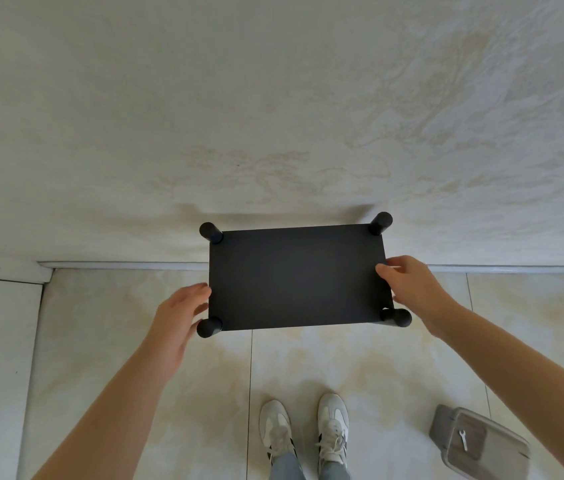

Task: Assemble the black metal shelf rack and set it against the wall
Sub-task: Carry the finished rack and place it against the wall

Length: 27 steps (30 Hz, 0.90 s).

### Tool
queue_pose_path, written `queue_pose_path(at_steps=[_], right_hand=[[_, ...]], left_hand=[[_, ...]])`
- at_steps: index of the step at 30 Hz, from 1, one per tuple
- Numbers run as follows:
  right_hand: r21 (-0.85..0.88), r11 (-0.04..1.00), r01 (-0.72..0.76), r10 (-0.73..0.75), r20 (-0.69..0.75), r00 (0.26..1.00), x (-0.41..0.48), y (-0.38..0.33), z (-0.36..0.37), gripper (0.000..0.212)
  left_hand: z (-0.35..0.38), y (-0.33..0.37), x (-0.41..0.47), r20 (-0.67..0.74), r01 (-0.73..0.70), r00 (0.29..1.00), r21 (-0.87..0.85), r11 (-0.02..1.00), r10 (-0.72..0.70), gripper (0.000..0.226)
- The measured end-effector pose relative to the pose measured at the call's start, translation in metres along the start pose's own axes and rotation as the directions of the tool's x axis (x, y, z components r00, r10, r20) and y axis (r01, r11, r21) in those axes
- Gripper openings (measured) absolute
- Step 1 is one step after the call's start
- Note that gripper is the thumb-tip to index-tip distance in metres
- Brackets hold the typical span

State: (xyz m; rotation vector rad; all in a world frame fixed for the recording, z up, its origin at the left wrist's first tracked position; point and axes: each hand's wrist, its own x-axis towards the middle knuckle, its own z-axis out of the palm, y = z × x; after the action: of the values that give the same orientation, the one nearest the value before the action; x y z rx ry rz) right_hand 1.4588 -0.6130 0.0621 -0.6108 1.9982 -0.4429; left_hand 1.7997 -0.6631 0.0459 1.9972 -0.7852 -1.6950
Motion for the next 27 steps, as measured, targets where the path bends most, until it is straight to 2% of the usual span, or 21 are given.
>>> queue_pose_path(at_steps=[4,8,12,19,27], right_hand=[[-0.031,0.999,0.03,-0.03,-0.013,0.999,-0.034,0.025,0.005,0.04],[-0.092,0.994,0.065,-0.071,-0.057,0.996,-0.055,0.044,0.013,0.049],[-0.035,0.994,0.107,-0.109,-0.094,0.99,-0.058,0.052,0.022,0.04],[0.001,0.986,0.169,-0.165,-0.214,0.963,-0.045,0.054,0.034,0.037],[0.0,0.978,0.207,-0.203,-0.196,0.959,-0.041,0.064,0.031,0.04]], left_hand=[[0.002,-0.035,-0.028,0.013,-0.046,0.999,-0.073,0.996,0.047,0.019],[0.016,-0.055,-0.04,0.012,-0.137,0.99,0.07,0.988,0.137,0.041],[0.028,-0.052,-0.033,-0.014,-0.233,0.972,0.109,0.966,0.235,0.036],[0.035,-0.032,-0.015,-0.047,-0.299,0.952,0.073,0.952,0.303,0.043],[0.035,-0.05,-0.014,-0.035,-0.327,0.943,0.1,0.94,0.331,0.033]])
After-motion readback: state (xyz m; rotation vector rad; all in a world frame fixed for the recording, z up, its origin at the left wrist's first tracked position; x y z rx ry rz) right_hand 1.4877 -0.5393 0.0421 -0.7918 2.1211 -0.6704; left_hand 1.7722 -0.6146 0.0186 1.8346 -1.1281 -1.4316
